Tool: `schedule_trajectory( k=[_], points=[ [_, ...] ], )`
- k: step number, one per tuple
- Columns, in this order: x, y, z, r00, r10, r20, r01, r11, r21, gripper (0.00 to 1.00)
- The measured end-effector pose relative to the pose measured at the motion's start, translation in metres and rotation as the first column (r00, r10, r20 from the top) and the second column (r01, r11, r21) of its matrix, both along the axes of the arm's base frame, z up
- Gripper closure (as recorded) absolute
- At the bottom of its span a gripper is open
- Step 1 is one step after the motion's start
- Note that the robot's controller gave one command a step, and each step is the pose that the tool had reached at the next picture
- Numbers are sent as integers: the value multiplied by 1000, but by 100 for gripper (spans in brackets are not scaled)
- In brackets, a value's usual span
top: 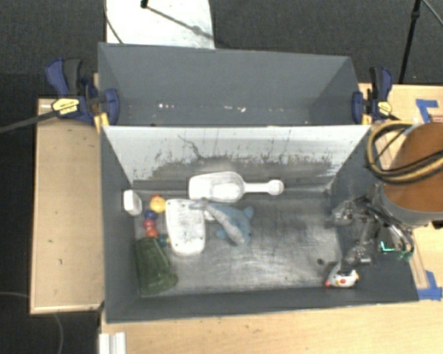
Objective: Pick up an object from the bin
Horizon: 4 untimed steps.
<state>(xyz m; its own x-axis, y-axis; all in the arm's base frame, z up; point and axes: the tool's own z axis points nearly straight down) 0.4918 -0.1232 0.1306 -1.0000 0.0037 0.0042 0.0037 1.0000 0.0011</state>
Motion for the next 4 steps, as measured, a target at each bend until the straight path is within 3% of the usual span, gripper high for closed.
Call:
schedule_trajectory(
  k=[1, 2, 3, 4],
  points=[
    [2, 0, 3, 1000, 6, 7, -6, 1000, -1, 0],
    [0, -3, -8, 993, 118, 11, -118, 993, -3, 0],
    [-5, -10, -30, 913, 408, 5, -408, 913, 0, 0],
    [-3, -19, -15, 721, 693, 8, -693, 721, -4, 0]
  ],
)
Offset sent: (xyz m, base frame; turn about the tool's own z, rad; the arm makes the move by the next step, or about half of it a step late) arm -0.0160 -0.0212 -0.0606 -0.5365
